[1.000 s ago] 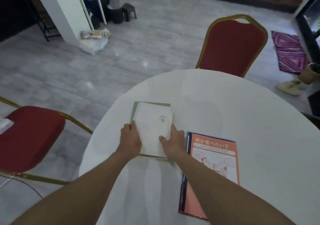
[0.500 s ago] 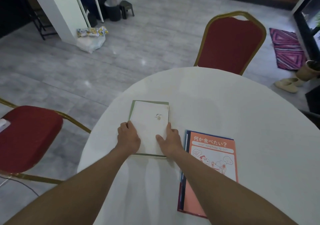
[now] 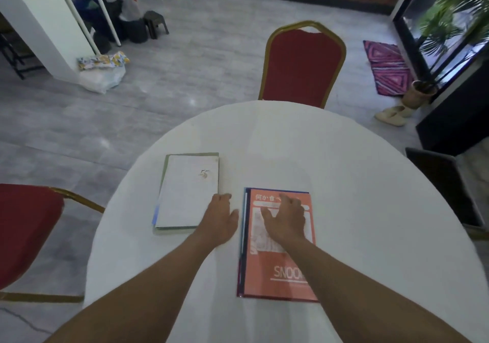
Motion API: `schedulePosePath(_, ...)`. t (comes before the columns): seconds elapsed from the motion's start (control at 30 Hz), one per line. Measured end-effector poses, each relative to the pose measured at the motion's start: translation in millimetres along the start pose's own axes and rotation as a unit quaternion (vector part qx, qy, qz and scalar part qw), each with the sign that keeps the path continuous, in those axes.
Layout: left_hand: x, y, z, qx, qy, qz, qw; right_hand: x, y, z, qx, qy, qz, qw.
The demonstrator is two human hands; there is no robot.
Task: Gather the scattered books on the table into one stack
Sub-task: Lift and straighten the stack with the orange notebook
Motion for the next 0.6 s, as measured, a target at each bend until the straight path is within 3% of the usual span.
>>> schedulePosePath(0.17, -4.2, -26.9, 56.7, 0.108, 0.066, -0.067, 0.99, -74.4, -19.0, -22.6, -0.004, -0.027, 0.107, 0.994)
schedulePosePath(0.27, -4.1, -31.7, 73.2, 0.105, 0.099, -0.083, 0.986, -104.0, -23.8, -19.5, 0.016, -0.024, 0.158, 0.987)
schedulePosePath(0.43, 8.8, -28.1, 77.0, 0.059, 0.008, -0.191, 0.98, -117.6, -16.3, -4.1, 0.038, 0.047, 0.197, 0.979)
schedulePosePath(0.6, 10.2, -27.0, 79.7, 0.075, -0.149, -0.289, 0.943, -144.9, 6.6, 20.6, 0.054, 0.119, 0.228, 0.965)
Point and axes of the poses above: each hand's wrist, its own y-axis towards the middle knuckle, its own z-axis out of the palm, x = y × z, the point moved 9 cm from there along y, towards the middle knuckle, and after that the axes turned 5 degrees about -x, right-handed, at the moved point
